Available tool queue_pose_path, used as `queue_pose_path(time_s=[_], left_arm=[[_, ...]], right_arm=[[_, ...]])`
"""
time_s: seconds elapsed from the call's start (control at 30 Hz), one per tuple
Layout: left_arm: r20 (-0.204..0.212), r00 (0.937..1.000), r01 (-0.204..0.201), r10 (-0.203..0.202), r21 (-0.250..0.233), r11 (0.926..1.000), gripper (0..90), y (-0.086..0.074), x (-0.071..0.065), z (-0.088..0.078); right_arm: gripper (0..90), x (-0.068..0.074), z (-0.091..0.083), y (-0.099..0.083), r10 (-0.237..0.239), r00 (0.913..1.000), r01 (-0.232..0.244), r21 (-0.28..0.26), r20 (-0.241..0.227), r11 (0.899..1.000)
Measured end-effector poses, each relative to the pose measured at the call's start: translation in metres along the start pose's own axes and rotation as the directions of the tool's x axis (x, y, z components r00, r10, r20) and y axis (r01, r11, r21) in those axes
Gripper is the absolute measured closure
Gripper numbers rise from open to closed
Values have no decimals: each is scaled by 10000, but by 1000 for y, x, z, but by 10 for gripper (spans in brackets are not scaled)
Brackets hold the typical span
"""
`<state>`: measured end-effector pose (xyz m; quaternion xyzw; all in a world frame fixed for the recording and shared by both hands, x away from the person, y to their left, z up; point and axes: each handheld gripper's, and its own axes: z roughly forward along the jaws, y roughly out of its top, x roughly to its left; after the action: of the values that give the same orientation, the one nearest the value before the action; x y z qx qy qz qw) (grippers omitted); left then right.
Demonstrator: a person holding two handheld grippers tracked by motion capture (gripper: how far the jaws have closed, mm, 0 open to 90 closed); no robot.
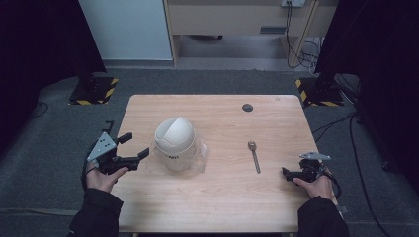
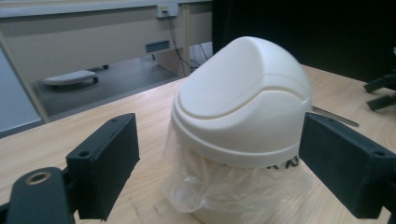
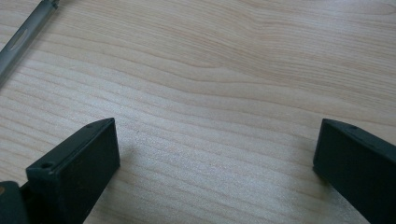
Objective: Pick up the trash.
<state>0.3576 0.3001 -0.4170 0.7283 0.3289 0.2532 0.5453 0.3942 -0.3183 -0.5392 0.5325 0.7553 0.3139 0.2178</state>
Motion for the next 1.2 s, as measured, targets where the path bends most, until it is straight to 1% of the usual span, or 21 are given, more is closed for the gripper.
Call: queue_pose_path(time_s=[0.1, 0.27, 0.47, 0.53, 0.6, 0.7, 0.8, 0.9, 1.07, 1.2], left_arm=[[202, 9996, -174, 172, 86, 9998, 116, 5, -4, 5], [487, 9987, -189, 177, 244, 9995, 112, 10, -7, 16], [868, 9955, -425, 375, 571, 9975, 103, 16, -14, 33], [974, 9945, -449, 392, 573, 9973, 104, 17, -16, 40], [1047, 9938, -445, 379, 607, 9972, 104, 19, -17, 45], [1098, 9923, -650, 566, 745, 9951, 104, 21, -20, 54], [1180, 9910, -744, 627, 981, 9924, 103, 22, -23, 62], [1200, 9908, -761, 619, 1179, 9901, 91, 21, -25, 68], [1324, 9901, -670, 476, 1462, 9870, 96, 18, -27, 75], [1505, 9876, -697, 442, 1688, 9832, 96, 17, -30, 80]], right_arm=[[7, 0, 0, 0, 1, 10000, -1, 14, -19, 10000], [7, 1, 0, 0, 14, 10000, -14, -4, -33, 10000], [7, 2, 0, 0, -23, 10000, 23, 1, -46, 10000], [7, 2, 0, 0, -23, 10000, 23, 3, -53, 10000], [7, 2, 0, 0, -23, 10000, 23, 2, -48, 10000], [7, 2, 0, 0, -21, 10000, 21, 2, -48, 10000], [7, 2, 0, 0, -21, 10000, 21, 3, -48, 10000], [7, 2, 0, 0, -24, 10000, 24, 2, -46, 10000], [7, 2, 0, 0, -24, 10000, 24, 3, -52, 10000], [7, 2, 0, 0, -21, 10000, 21, 2, -47, 10000]])
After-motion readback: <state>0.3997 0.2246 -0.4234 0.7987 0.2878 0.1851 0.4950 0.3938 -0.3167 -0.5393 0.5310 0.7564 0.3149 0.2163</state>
